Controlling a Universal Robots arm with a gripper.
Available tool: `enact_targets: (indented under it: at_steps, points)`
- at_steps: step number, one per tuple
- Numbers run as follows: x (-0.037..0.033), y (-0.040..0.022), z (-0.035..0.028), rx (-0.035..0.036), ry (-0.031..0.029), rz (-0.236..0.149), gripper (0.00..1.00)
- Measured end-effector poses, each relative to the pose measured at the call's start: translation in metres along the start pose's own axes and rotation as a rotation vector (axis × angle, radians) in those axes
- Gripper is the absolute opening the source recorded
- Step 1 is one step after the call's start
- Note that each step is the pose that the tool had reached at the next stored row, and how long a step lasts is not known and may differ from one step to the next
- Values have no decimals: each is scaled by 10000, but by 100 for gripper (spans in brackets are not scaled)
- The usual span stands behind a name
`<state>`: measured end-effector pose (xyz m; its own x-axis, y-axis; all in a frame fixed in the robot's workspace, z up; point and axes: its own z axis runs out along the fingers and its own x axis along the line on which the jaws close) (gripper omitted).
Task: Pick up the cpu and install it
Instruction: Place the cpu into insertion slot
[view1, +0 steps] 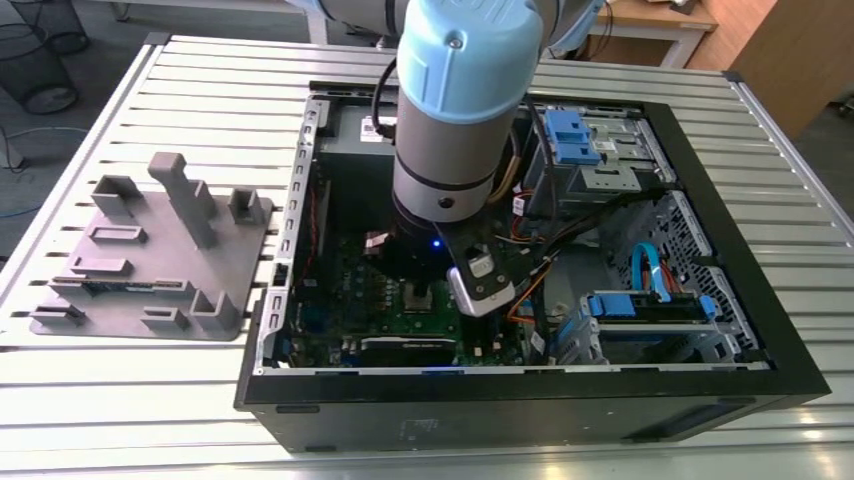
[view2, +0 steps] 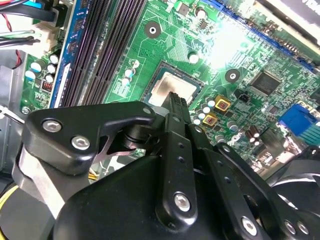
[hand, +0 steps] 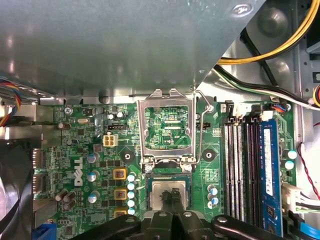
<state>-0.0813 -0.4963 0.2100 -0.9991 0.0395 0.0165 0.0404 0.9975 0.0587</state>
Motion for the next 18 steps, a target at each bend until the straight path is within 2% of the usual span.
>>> enact_targets:
  at_steps: [5, 11, 18]
  points:
    - [0, 0, -6, 1, 0, 5, 11]
    - [6, -2, 28, 12, -23, 382, 11]
    - [21, -6, 82, 55, -27, 389, 11]
